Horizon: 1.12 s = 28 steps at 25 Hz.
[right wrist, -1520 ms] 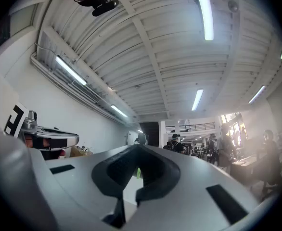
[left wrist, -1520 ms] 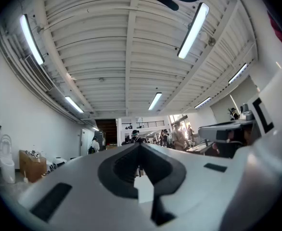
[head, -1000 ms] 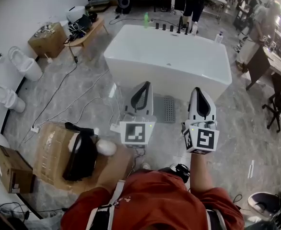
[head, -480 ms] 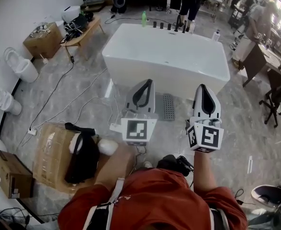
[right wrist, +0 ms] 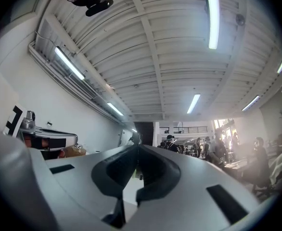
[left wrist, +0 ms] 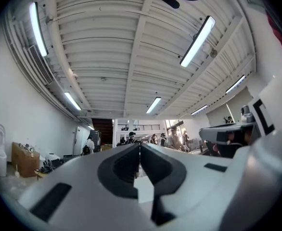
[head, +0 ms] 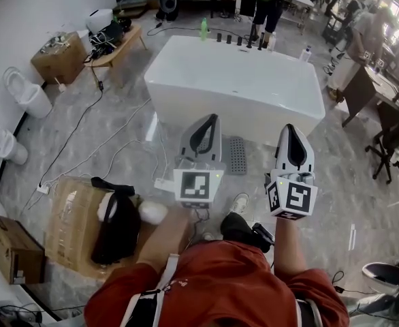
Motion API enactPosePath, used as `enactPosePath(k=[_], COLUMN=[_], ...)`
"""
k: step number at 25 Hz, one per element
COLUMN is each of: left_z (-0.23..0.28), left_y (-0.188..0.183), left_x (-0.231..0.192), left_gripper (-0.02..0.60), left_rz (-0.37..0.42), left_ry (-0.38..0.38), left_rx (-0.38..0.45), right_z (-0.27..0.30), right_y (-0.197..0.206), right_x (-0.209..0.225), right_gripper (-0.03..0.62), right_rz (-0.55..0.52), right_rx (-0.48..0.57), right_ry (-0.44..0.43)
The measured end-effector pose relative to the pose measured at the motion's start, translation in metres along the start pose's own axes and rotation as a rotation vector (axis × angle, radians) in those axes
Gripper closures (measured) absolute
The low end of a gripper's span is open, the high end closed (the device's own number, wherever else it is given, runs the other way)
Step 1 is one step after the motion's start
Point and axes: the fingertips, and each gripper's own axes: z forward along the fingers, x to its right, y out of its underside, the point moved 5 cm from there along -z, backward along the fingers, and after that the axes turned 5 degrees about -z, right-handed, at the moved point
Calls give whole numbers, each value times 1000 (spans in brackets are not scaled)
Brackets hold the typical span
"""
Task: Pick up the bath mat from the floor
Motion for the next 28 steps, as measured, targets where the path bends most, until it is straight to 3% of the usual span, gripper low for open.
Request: enactPosePath(k=[5, 14, 18, 28], left_z=[13, 41, 64, 135], left_y=[2, 25, 35, 63], left_x=[-1, -2, -1, -3], left_gripper=[566, 566, 566, 566], left_rz=[55, 59, 52, 121], left_ry=[0, -12, -21, -8], left_rx=[5, -14, -22, -58], right_z=[10, 42, 62, 123], right_y=[9, 42, 59, 99], right_x=[3, 13, 20, 47], right_gripper=[580, 580, 580, 580], right_rz=[20, 87, 115, 147], right_rx=[7, 12, -3, -43], right_ry=[1, 8, -2, -2])
